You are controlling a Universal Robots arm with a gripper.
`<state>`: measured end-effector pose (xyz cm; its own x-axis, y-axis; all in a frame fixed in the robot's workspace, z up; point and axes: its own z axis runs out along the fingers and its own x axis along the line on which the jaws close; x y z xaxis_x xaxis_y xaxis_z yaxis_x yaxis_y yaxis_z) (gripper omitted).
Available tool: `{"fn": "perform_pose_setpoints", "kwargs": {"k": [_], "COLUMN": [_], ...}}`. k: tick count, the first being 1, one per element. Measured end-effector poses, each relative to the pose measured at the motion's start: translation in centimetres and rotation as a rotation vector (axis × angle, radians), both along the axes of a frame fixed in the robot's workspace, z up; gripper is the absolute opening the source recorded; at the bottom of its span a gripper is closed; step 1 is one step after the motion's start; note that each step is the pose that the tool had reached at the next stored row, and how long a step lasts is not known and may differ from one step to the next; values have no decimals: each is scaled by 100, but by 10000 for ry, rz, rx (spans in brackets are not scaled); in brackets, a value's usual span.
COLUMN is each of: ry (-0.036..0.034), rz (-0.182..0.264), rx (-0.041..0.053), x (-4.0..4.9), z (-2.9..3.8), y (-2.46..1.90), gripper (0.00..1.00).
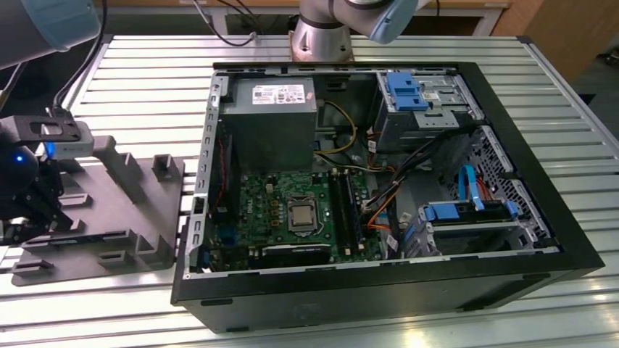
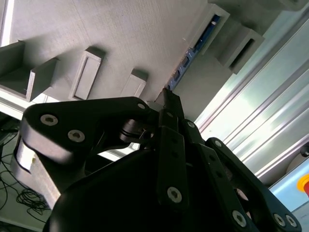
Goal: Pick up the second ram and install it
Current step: 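Pick up the second ram and move it above second insertion slot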
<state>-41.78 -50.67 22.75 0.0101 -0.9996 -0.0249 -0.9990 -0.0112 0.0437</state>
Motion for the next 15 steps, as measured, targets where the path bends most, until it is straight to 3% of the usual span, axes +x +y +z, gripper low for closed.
{"fn": "perform_pose_setpoints", "kwargs": {"k": [15], "ry": [0], "rz": [303], "rx": [0], "x": [-26], "z": [-76], "y": [-6], "gripper": [11]}}
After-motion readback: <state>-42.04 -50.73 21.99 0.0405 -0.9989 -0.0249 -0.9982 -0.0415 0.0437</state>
